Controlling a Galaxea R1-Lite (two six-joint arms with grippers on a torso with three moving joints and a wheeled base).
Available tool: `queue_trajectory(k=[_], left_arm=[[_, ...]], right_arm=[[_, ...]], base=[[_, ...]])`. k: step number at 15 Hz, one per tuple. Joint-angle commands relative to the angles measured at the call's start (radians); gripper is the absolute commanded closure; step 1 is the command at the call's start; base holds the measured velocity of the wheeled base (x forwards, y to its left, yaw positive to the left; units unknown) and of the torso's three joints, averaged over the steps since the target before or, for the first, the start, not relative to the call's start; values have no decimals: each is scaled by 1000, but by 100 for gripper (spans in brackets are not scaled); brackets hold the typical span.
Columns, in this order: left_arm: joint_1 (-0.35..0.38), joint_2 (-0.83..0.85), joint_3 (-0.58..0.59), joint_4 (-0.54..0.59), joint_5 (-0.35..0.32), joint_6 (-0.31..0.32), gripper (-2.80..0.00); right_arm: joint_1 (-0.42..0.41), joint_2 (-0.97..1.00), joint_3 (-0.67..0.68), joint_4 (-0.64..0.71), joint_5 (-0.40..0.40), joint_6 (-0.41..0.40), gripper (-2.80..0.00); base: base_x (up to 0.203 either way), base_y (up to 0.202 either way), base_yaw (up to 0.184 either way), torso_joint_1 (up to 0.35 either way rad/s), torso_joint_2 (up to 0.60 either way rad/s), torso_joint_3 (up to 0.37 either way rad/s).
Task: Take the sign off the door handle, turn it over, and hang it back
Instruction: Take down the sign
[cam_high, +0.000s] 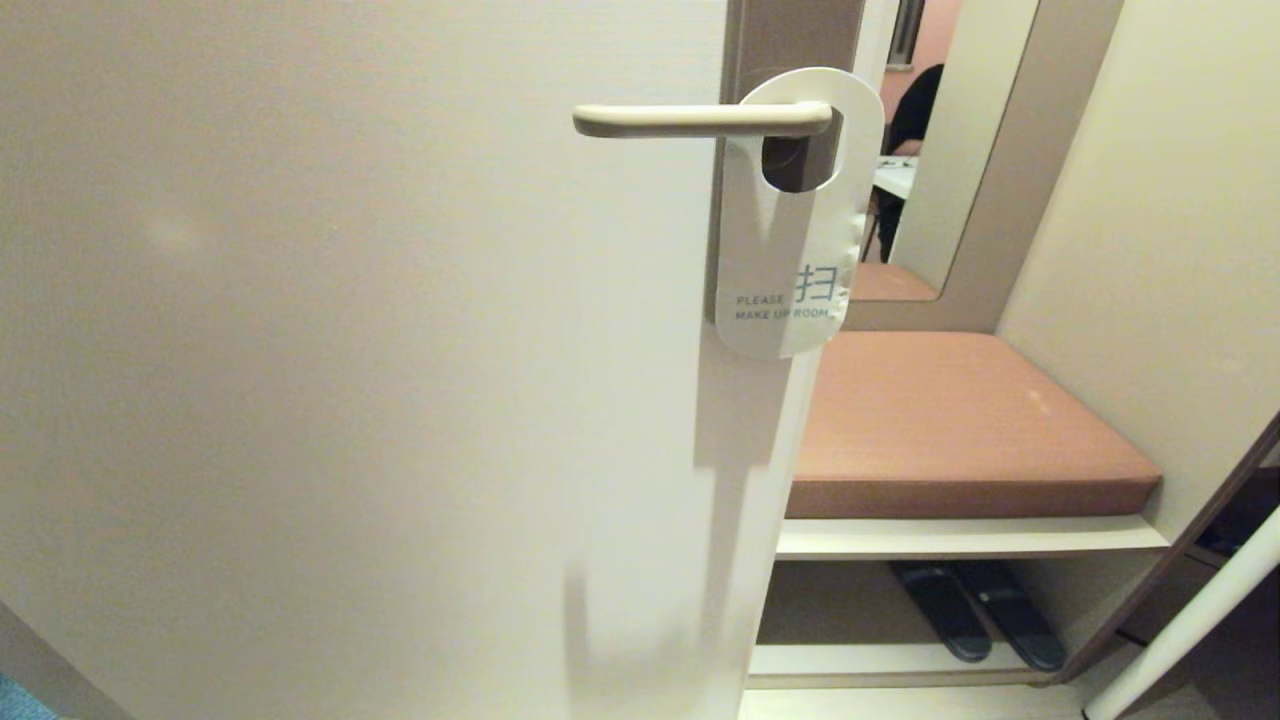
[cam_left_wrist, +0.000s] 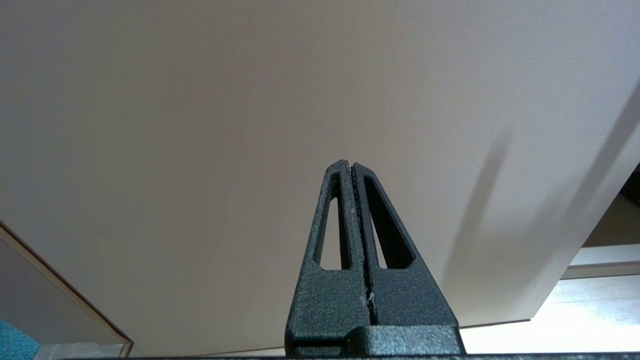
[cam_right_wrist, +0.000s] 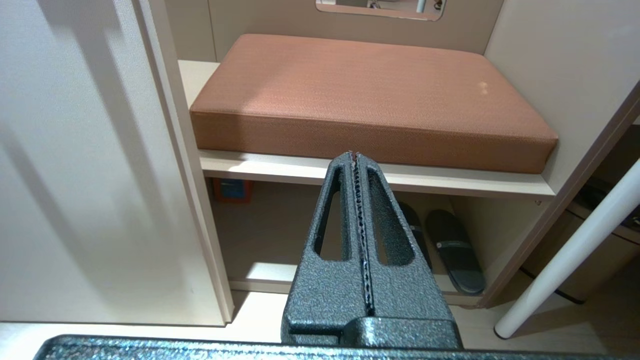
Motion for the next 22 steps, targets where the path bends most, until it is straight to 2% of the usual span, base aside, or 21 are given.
queue_trajectory(k=[1, 13, 17, 22], left_arm=[[0, 0, 0, 1, 0, 1, 0], [0, 0, 0, 0, 0, 1, 0], [0, 0, 0, 0, 0, 1, 0], [0, 0, 0, 0, 0, 1, 0]], right_arm=[[0, 0, 0, -2, -1, 1, 0], [0, 0, -32, 4, 8, -4, 0], [1, 67, -181, 104, 85, -3, 0], [0, 334, -370, 105, 91, 4, 0]], base=[[0, 0, 0, 0, 0, 0], [0, 0, 0, 0, 0, 0], [0, 0, 0, 0, 0, 0], [0, 0, 0, 0, 0, 0]])
